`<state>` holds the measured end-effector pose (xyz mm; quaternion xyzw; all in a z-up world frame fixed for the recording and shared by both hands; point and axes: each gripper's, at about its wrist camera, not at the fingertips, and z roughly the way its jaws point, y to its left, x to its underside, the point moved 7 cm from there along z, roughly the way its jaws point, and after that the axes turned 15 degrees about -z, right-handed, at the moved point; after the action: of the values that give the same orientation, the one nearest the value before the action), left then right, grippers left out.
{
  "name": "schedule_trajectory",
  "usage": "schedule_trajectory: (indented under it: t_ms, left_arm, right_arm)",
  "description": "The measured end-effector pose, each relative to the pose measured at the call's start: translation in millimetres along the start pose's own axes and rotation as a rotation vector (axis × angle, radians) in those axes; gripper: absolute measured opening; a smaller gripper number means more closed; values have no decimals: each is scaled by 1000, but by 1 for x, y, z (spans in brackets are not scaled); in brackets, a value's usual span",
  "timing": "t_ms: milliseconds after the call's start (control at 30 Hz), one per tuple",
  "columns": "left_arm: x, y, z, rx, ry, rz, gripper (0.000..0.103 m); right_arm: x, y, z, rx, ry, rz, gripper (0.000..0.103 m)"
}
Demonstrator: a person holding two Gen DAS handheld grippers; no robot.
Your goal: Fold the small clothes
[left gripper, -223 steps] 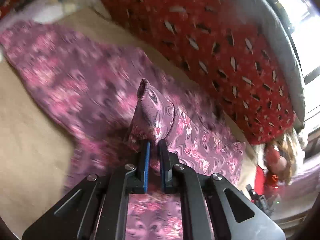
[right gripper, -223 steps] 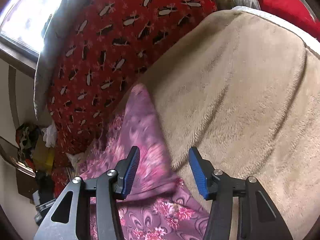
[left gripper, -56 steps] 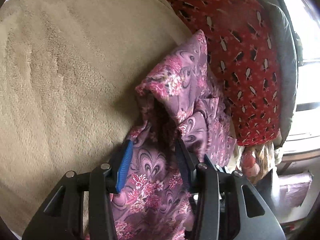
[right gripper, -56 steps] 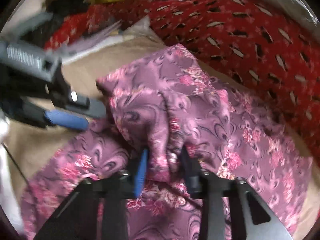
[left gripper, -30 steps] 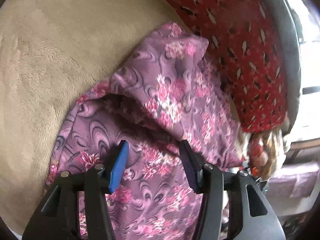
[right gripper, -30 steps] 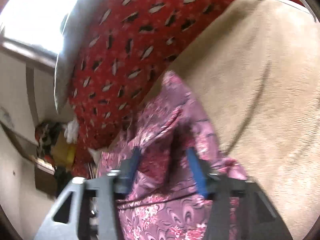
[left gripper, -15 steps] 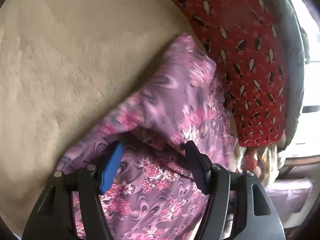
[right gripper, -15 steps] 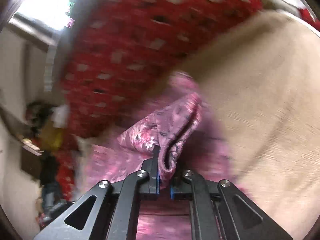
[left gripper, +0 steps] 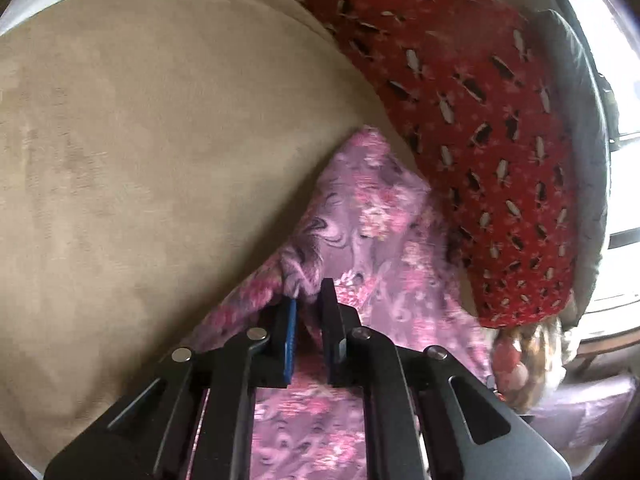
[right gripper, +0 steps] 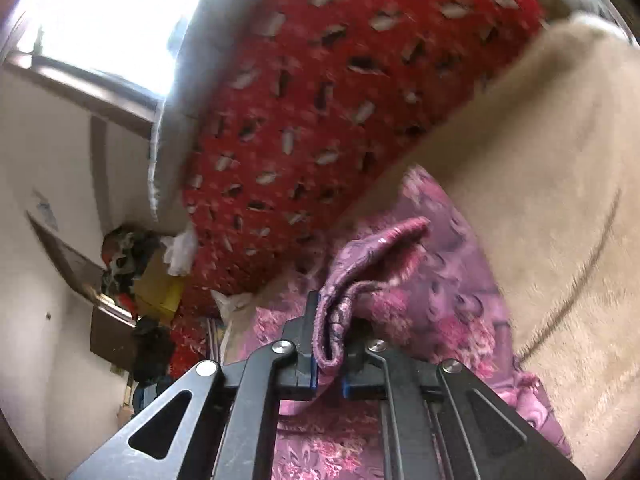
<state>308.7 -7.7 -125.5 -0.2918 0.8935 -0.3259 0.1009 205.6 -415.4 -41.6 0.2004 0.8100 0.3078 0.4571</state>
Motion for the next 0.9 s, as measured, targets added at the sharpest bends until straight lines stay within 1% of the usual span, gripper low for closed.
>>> schedule_trajectory:
  t_ms: [33,67,100,133,167,200,233,267,300,333,367,400,433,467,500,567,600,667,733,800,833,900]
  left_arm:
    - [0,8,6,-43,-7,7,8]
    - [-1,16,12,-66,0,3,8]
    - [-1,24,19,-73,24,-19,8]
    - [-2,28,21,-54,42,-44,8]
    - [-3,28,19,-37,49,-55,8]
    - [-4,27,16,-26,55,-54,8]
    - [-4,26,13,-23,58,-45,9]
    - [-4,24,11,-20,62,-35,9]
    - [-2,25,8,-17,62,-29,9]
    - [0,25,6,-5,61,-28,10]
    - [4,24,6,13,72,-22,12]
    - [8,24,6,22,83,-18,19]
    - [12,24,7,22,91,-15,28]
    - [15,25,8,17,98,-10,30]
    - [17,25,10,17,104,-1,31]
    - [19,21,12,20,108,5,31]
    - [18,21,12,30,117,1,31]
    - [16,21,13,42,138,-6,31]
    - [14,23,12,51,155,-5,31]
    - [14,22,12,58,169,6,31]
    - [14,21,12,63,177,15,31]
    - [14,17,12,66,179,37,31]
  right_arm:
    - [5,-8,5,40,37,-13,7]
    - [13,-19,11,86,82,-16,7]
    - [24,-33,19,150,155,-13,7]
    - [39,-49,26,210,238,-1,8]
    - [50,-56,27,202,270,18,5]
    - [49,-56,19,183,236,30,8]
    - [47,-55,9,195,218,37,11]
    - [42,-53,-3,243,193,32,14]
    - [33,-49,-18,311,139,14,14]
    - [25,-43,-28,334,83,-4,15]
    - [16,-31,-36,319,27,-31,15]
    - [7,-12,-34,276,7,-73,16]
    - [2,9,-22,221,36,-124,18]
    - [3,33,-1,165,101,-191,24]
    - [6,55,19,127,153,-249,30]
    - [18,93,62,54,245,-337,32]
    - [24,113,91,16,300,-373,32]
    - [29,134,133,-7,361,-421,32]
    - [29,154,178,-26,397,-462,32]
    - [31,163,204,-31,417,-498,38]
    - [30,166,220,-10,423,-521,40]
    - [30,166,237,-16,436,-532,45]
